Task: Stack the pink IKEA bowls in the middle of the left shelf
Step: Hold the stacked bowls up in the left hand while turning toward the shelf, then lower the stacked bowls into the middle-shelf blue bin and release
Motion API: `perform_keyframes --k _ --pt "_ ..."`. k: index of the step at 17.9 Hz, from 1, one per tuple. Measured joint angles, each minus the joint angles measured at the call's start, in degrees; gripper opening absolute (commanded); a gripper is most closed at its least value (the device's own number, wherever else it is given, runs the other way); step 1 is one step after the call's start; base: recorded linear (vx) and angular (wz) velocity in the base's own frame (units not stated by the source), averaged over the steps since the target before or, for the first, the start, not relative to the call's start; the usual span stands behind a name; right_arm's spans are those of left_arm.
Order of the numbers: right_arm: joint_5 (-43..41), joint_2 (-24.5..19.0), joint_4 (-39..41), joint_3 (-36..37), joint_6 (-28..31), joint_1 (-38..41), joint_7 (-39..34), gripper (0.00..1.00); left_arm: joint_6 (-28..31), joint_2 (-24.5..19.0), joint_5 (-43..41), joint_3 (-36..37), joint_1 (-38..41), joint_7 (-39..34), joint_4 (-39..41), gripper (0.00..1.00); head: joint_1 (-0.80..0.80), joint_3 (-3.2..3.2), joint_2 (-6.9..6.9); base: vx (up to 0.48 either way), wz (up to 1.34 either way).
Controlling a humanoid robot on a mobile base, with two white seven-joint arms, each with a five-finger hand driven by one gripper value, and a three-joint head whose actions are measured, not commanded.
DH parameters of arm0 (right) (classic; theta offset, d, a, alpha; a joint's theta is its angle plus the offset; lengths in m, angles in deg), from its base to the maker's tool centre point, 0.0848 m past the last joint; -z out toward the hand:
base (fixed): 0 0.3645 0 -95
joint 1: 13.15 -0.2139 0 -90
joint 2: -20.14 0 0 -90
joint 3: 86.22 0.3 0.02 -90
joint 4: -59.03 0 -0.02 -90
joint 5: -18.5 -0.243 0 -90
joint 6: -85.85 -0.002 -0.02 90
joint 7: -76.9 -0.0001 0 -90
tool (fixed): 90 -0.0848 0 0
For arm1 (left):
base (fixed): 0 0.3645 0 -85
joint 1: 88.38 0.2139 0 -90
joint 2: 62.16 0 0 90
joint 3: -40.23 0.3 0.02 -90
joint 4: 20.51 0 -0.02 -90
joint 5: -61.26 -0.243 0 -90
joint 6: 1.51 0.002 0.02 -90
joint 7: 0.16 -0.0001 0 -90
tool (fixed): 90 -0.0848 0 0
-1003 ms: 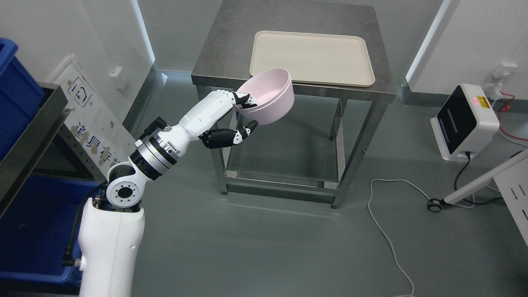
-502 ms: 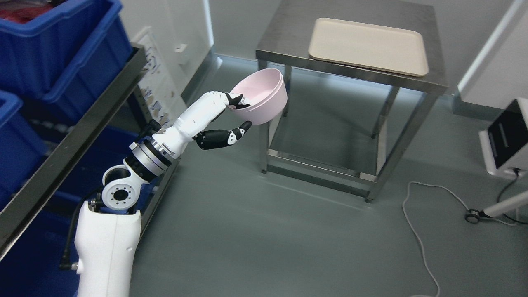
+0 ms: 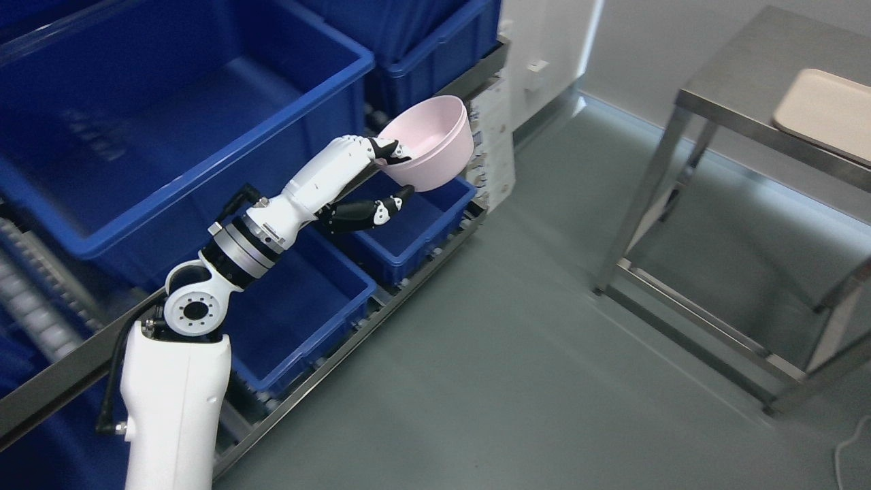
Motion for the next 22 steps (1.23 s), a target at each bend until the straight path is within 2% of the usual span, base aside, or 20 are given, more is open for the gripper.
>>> perform_keyframes --k 4,9,17,22 --pt "0.00 0.00 0.00 0.00 0.00 0.01 0.00 1.00 6.18 0.00 0.00 -1.06 -6.12 -0.17 0.18 0.05 0.00 0.00 0.00 -0.174 0.73" --pt "0.00 0.00 0.00 0.00 0.00 0.01 0.02 1.00 12.05 -0.96 -0.23 -3.53 -9.40 -0.18 0.17 0.06 0.00 0.00 0.00 -0.134 0.77" --pt "0.00 0.00 0.00 0.00 0.00 0.00 0.02 1.00 14.38 -3.92 -0.38 -6.88 -10.56 0.04 -0.27 0.06 0.00 0.00 -0.01 -0.060 0.64" --pt "0.00 0.00 0.00 0.00 0.00 0.00 0.02 1.00 15.39 -5.74 -0.45 -7.77 -11.91 -0.07 -1.77 0.07 0.00 0.00 -0.01 0.000 0.03"
